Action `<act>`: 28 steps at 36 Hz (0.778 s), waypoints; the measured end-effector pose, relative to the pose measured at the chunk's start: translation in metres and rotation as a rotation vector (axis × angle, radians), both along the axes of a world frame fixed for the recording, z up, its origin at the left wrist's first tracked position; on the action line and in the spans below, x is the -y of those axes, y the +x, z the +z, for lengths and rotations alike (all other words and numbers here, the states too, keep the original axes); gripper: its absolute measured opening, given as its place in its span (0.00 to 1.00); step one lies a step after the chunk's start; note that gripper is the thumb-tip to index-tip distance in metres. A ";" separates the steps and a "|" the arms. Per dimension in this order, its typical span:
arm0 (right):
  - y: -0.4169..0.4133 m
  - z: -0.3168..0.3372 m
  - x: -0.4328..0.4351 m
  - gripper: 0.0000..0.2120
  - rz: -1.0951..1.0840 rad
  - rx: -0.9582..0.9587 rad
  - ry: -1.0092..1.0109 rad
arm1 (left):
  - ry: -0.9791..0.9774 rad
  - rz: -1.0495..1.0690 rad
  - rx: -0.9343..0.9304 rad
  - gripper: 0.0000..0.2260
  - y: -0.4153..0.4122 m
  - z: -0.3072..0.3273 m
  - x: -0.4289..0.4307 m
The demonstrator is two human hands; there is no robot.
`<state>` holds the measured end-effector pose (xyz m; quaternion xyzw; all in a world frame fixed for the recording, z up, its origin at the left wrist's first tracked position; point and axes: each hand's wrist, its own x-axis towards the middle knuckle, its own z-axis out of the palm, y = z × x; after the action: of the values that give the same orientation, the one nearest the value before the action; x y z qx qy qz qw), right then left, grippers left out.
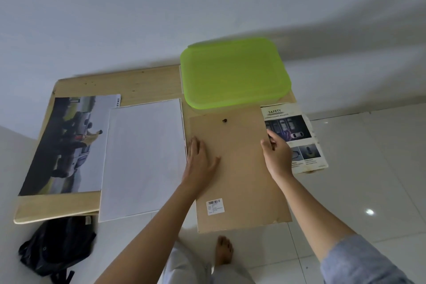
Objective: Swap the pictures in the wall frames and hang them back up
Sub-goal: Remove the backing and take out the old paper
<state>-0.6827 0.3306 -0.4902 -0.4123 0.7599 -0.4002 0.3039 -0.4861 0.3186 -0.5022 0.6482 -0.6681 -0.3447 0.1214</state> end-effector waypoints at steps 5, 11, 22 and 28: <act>0.011 -0.001 0.002 0.20 0.078 -0.111 0.016 | -0.024 -0.025 0.064 0.34 -0.001 -0.003 -0.001; 0.027 -0.008 -0.003 0.24 0.145 -0.168 0.061 | -0.049 -0.037 0.130 0.35 0.003 -0.007 -0.006; 0.040 -0.022 -0.020 0.22 0.321 -0.425 0.121 | -0.038 -0.126 0.226 0.41 0.010 -0.013 -0.008; 0.042 -0.020 -0.020 0.21 0.334 -0.473 0.140 | -0.024 -0.126 0.227 0.42 0.010 -0.010 -0.007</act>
<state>-0.6409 0.3505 -0.5105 -0.5916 0.7569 -0.1842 0.2080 -0.4759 0.3260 -0.5123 0.6382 -0.7211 -0.2679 0.0310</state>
